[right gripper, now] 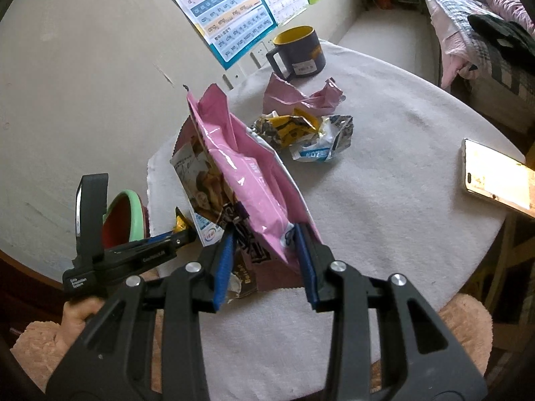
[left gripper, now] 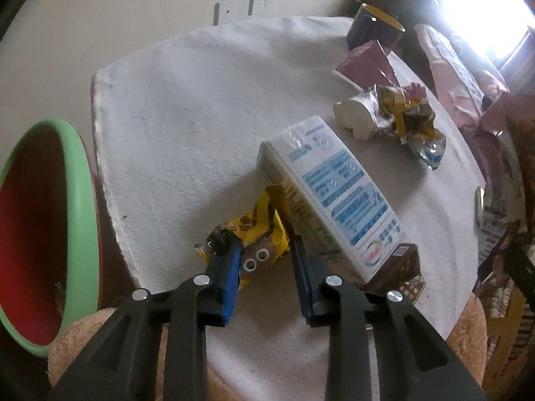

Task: Collect trash
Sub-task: 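Grasp the pink snack bag with the right gripper while the left gripper grasps the yellow wrapper, then carry the yellow wrapper over the red bin with the left gripper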

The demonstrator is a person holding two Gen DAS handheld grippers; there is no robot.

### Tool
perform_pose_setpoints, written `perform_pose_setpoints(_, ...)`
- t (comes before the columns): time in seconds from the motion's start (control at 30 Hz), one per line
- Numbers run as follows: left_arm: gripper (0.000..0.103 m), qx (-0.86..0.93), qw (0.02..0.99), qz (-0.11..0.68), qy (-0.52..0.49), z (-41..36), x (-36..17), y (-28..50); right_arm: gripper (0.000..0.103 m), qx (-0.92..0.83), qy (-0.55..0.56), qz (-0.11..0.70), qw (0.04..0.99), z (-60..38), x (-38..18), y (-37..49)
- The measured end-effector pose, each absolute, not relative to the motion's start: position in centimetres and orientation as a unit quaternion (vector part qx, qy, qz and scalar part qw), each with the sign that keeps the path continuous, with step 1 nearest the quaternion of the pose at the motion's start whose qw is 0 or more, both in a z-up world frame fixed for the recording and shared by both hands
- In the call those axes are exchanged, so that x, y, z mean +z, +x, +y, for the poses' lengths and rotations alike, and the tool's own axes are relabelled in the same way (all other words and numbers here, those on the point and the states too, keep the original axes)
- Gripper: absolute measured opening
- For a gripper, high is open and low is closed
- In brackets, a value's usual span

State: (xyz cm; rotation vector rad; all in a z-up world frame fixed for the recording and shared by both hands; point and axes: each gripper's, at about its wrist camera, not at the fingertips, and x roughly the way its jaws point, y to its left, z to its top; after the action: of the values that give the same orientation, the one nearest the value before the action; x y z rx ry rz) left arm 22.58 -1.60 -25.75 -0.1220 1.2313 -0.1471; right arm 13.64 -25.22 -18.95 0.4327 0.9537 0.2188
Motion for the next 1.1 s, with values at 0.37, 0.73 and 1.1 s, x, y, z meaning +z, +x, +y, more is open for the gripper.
perform_pose_setpoints(0.37, 0.023, -0.066, 0.837, 0.538, -0.076, -0.3, -22.7, 19.4, 0.035, 0.109, 0.199, 0.441, 0.869, -24.7, -17.7, 13.3)
perform_pose_setpoints(0.73, 0.023, -0.054, 0.868, 0.486, -0.082, 2.0, -18.0, 16.7, 0.035, 0.113, 0.185, 0.438, 0.872, -23.3, -16.9, 13.1)
perform_pose_setpoints(1.1, 0.023, -0.075, 0.871, 0.478, -0.086, 1.6, -17.3, 15.7, 0.035, 0.123, 0.165, 0.443, 0.873, -21.4, -16.2, 12.8)
